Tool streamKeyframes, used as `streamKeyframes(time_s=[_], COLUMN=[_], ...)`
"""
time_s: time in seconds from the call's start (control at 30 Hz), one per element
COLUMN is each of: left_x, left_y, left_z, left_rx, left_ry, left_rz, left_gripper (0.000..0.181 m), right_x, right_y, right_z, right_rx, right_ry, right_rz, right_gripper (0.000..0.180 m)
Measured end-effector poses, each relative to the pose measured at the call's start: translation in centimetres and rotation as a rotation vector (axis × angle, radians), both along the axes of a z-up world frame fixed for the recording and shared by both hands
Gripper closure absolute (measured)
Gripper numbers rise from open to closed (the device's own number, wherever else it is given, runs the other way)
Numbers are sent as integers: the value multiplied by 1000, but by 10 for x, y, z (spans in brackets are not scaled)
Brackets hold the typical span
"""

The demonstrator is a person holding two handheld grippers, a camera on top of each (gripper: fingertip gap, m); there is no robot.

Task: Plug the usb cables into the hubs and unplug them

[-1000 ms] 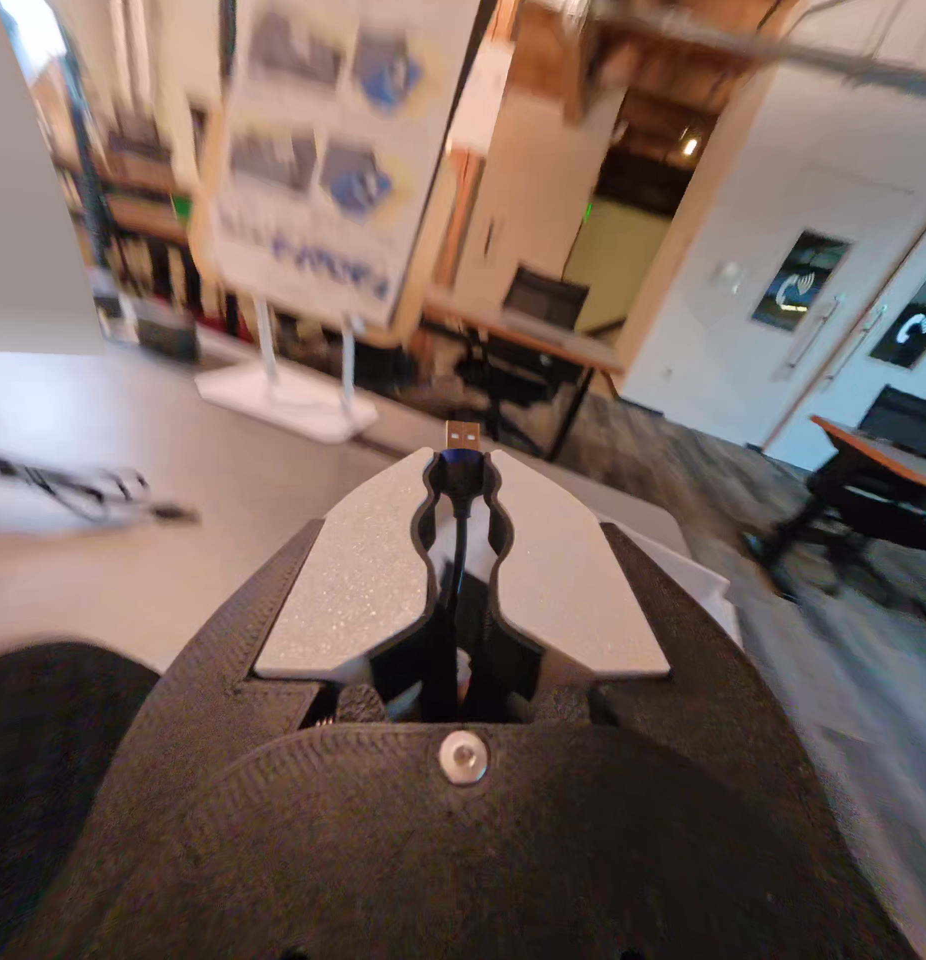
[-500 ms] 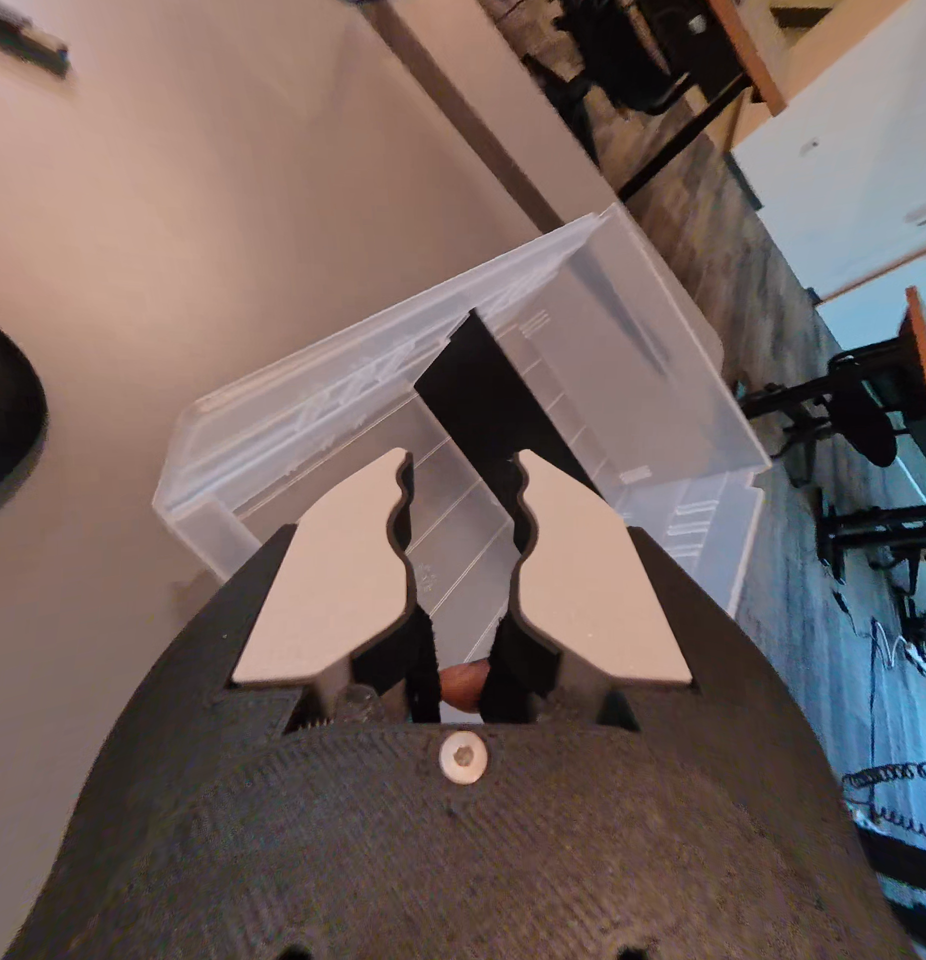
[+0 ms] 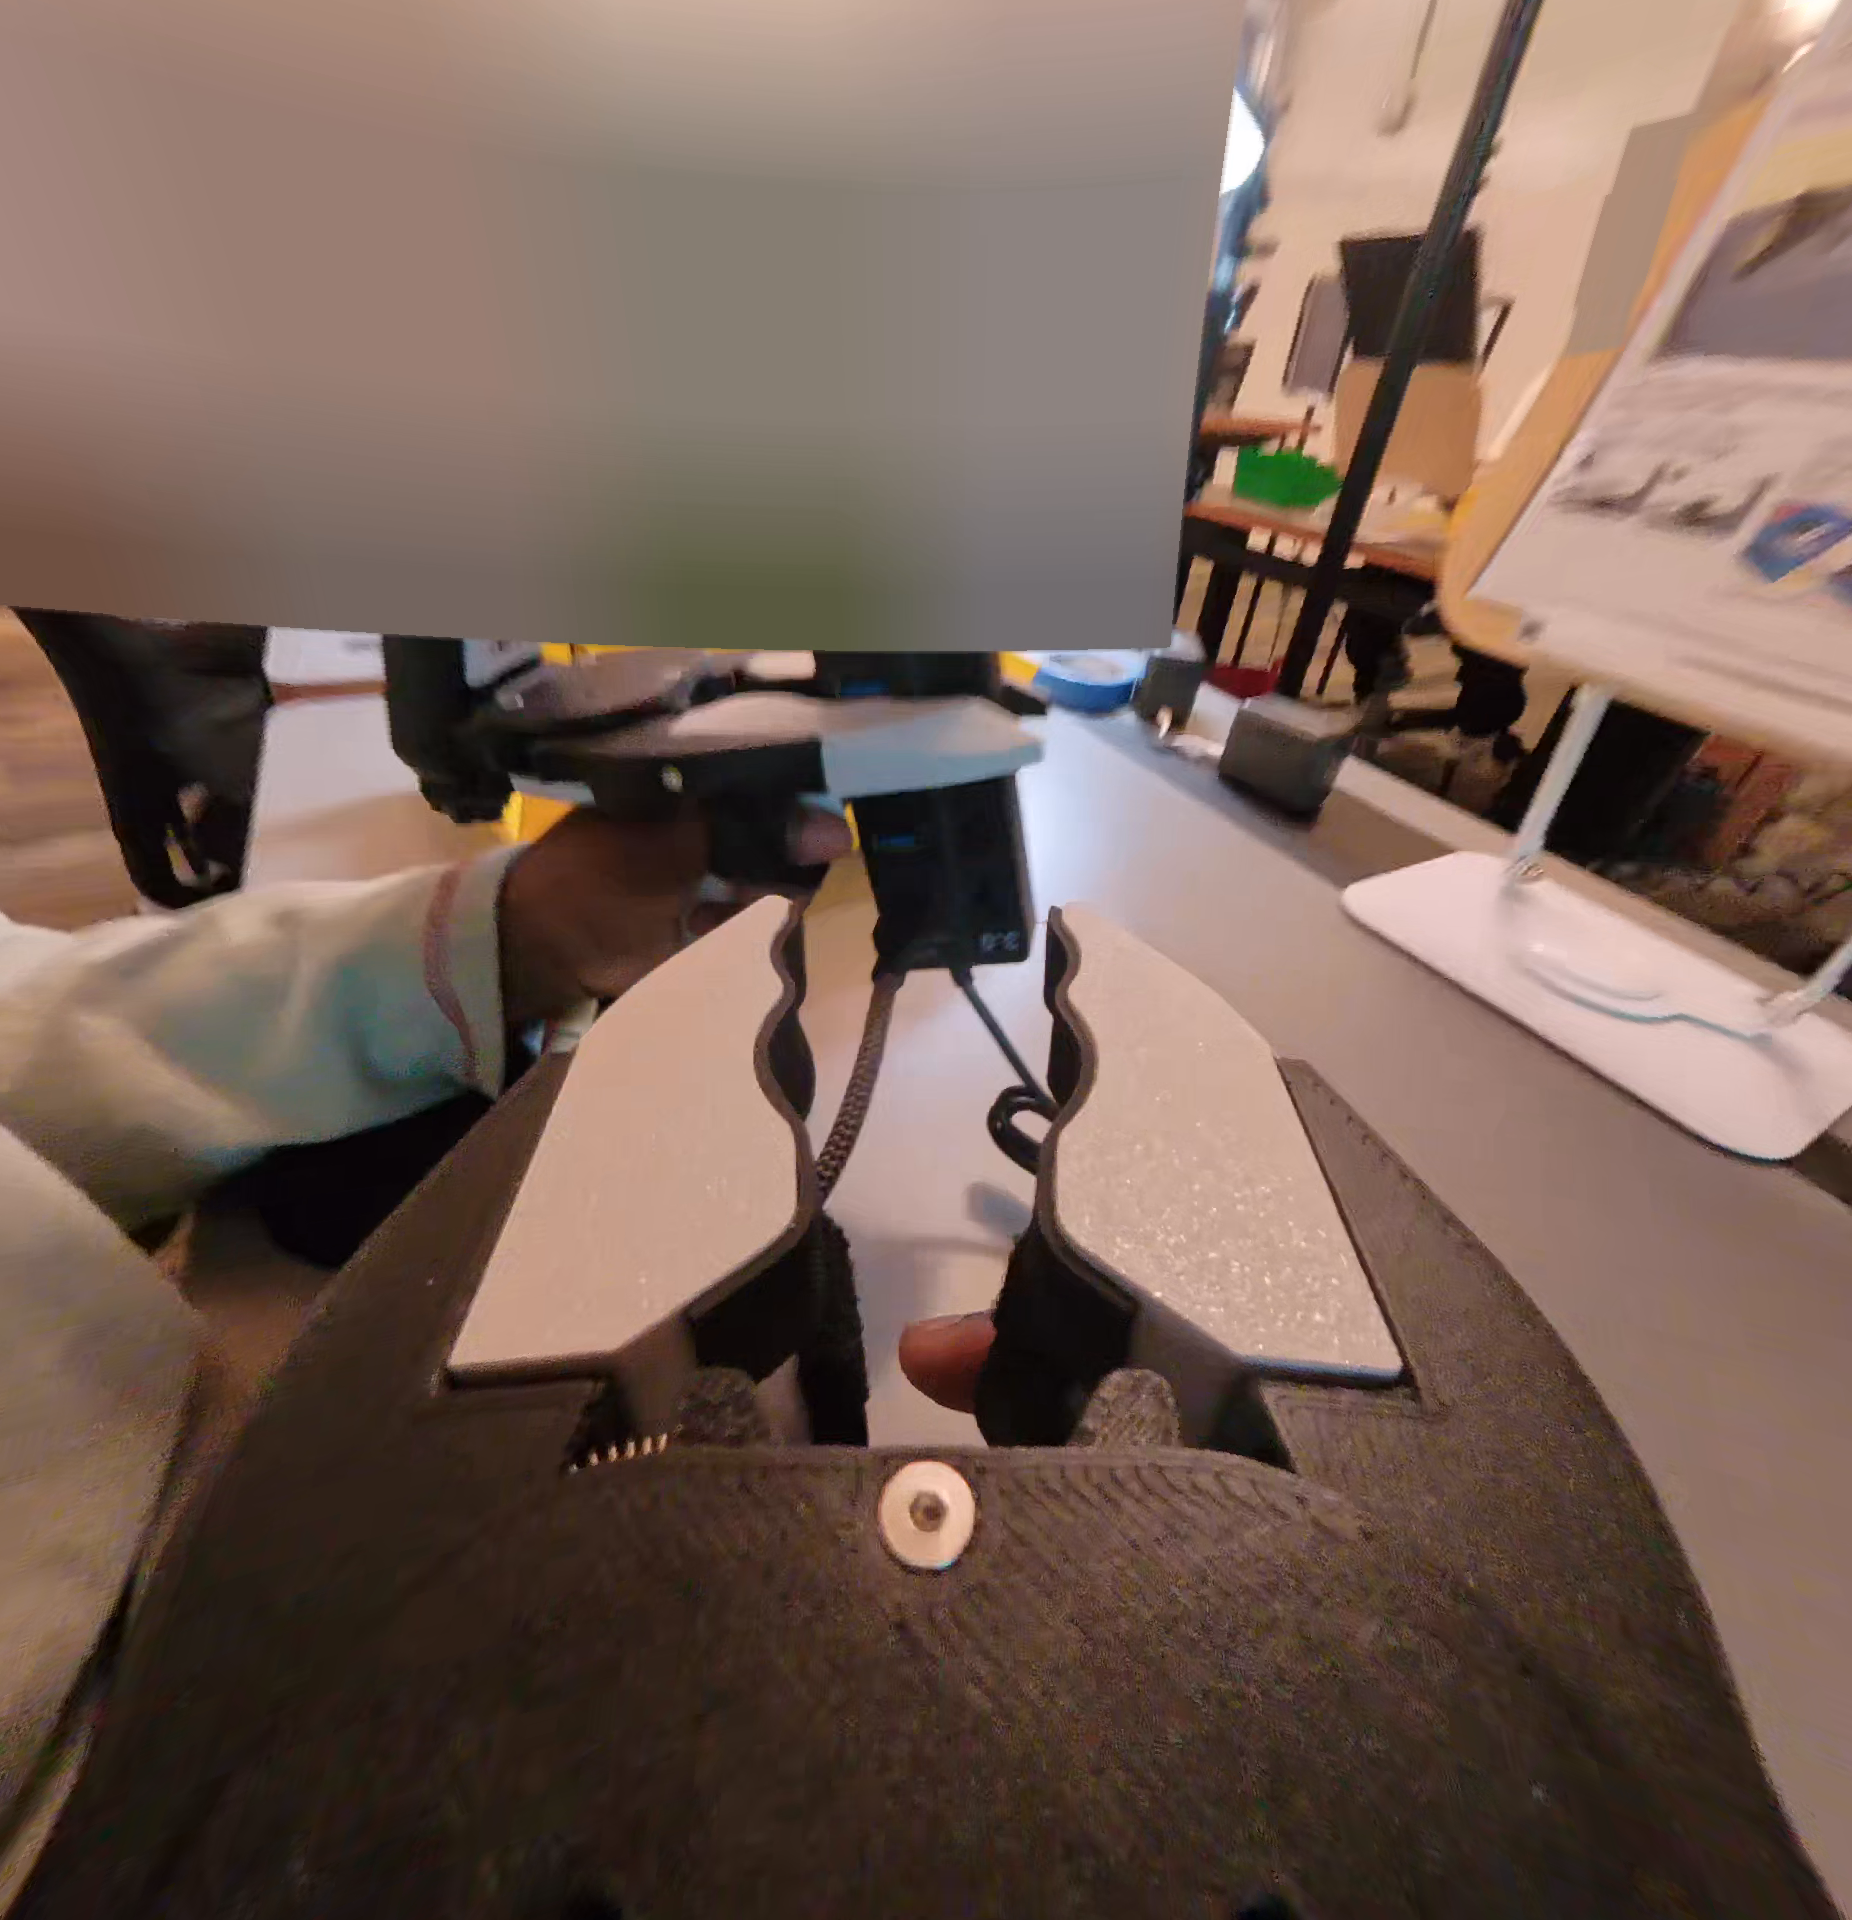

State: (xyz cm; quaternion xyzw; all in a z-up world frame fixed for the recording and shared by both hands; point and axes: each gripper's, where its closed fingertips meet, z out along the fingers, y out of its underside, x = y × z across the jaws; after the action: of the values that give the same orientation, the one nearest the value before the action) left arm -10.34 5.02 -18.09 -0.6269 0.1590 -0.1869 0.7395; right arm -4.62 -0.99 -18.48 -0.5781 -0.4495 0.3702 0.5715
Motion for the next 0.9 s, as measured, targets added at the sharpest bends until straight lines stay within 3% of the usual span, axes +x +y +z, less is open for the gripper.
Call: streamKeyframes(time_s=[0.13, 0.3, 0.47, 0.53, 0.73, 0.9], left_x=[-6, -9, -2, 2, 6, 17], left_y=[0, 1, -1, -3, -6, -3], left_z=[2, 0, 0, 0, 3, -12], left_rx=[-8, -13, -5, 3, 19, -37], left_ry=[-80, -75, -53, -45, -71, 18], left_rz=[-1, 16, -10, -23, -74, -130], left_gripper=[154, 153, 154, 153, 152, 149], right_x=[-41, -57, -62, -62, -59, -59], right_y=[14, 24, 21, 20, 20, 15], right_z=[-39, -55, -53, -59, -56, -48], right_rx=[107, 266, 270, 257, 258, 242], right_ry=[-216, -398, -400, -443, -432, -380], right_rz=[-94, -160, -139, -110, -111, -93], right_gripper=[132, 141, 147, 161, 163, 163])
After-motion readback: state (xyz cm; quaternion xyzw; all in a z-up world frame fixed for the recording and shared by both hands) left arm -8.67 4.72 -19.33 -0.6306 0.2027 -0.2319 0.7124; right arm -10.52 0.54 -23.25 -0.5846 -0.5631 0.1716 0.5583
